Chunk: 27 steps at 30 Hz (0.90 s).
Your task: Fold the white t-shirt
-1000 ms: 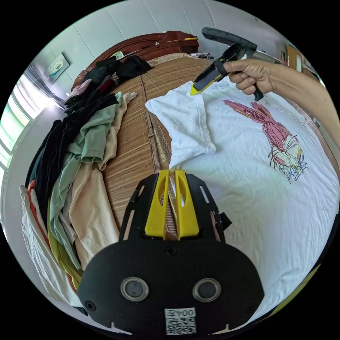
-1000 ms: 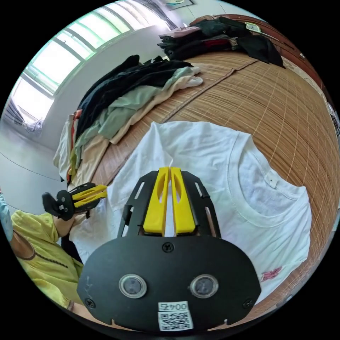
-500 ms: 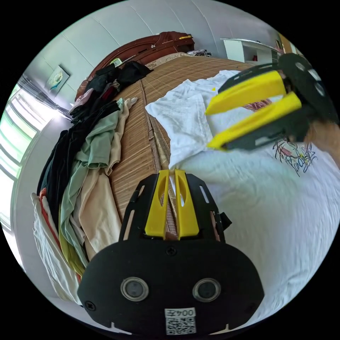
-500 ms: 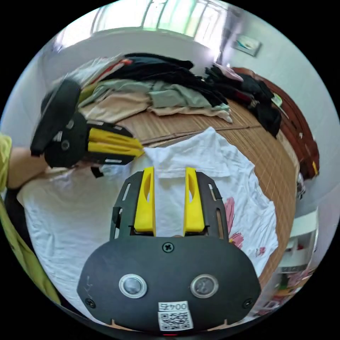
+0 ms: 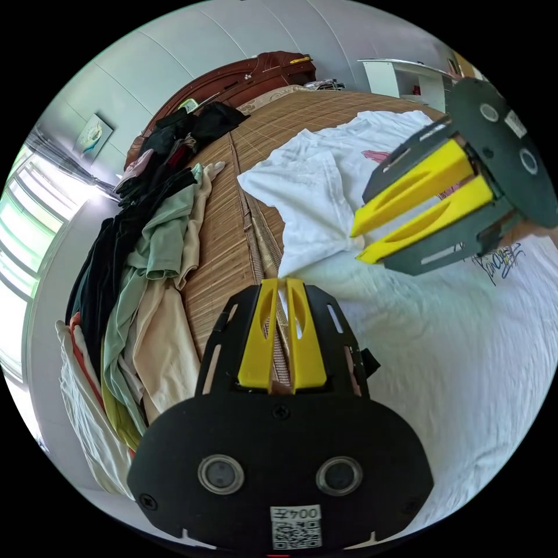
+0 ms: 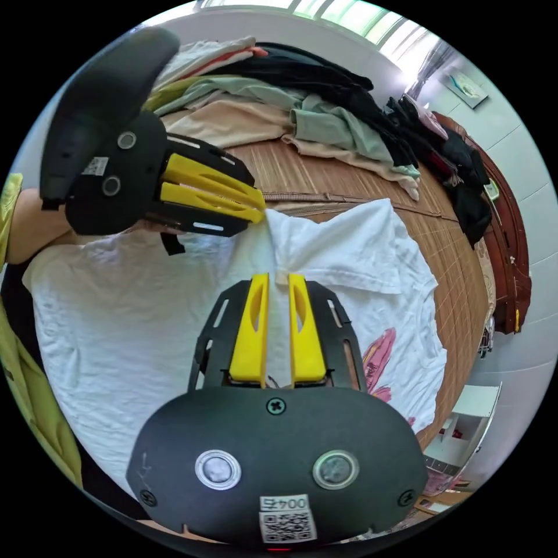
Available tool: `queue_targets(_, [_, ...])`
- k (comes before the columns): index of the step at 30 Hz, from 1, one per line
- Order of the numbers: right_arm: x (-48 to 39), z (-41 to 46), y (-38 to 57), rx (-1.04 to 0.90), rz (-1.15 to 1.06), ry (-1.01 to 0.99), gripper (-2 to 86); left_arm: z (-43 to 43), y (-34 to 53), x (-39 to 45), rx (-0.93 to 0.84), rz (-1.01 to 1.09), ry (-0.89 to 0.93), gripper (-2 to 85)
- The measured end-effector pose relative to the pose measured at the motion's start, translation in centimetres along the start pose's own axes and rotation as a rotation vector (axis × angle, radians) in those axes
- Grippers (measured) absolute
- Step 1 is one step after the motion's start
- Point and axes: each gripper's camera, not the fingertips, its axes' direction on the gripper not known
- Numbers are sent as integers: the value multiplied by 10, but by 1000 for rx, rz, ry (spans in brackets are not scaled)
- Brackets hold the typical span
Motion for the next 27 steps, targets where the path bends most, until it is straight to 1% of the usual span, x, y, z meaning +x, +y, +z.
queue_targets(3, [44, -24, 1, 93, 94, -68, 70, -2, 0, 4, -1, 3, -4, 29])
queue_targets(5, [93, -35, -11, 172, 217, -107, 57, -3, 0, 7, -1, 7, -13, 29])
queue_targets(8, [151, -18, -45, 149, 349, -154, 55, -5, 0, 12, 0, 15, -28, 30])
queue_targets(11, [184, 8, -80, 82, 390, -216, 71, -7, 1, 14, 1, 16, -29, 31])
queue_targets(13, [191, 24, -97, 19, 385, -164, 77, -8, 2, 15, 2, 15, -27, 31])
queue_targets(15, [191, 40, -111, -34, 367, -114, 57, -9, 2, 17, 2, 17, -28, 31])
queue_targets(17, [195, 64, -122, -91, 376, -91, 7, -10, 3, 17, 1, 18, -26, 31])
queue_targets(19, [200, 78, -126, -101, 415, -79, 0, -11, 4, 17, -2, 13, -19, 31])
queue_targets(22, [214, 85, -117, -49, 510, -118, -3, -13, 5, 16, -5, 6, -12, 31])
queue_targets(24, [221, 83, -108, -26, 530, -165, 1, -14, 6, 18, -6, 8, -17, 31])
queue_targets(27, [228, 62, -80, 93, 572, -253, 43, -16, 7, 19, -6, 10, -20, 30])
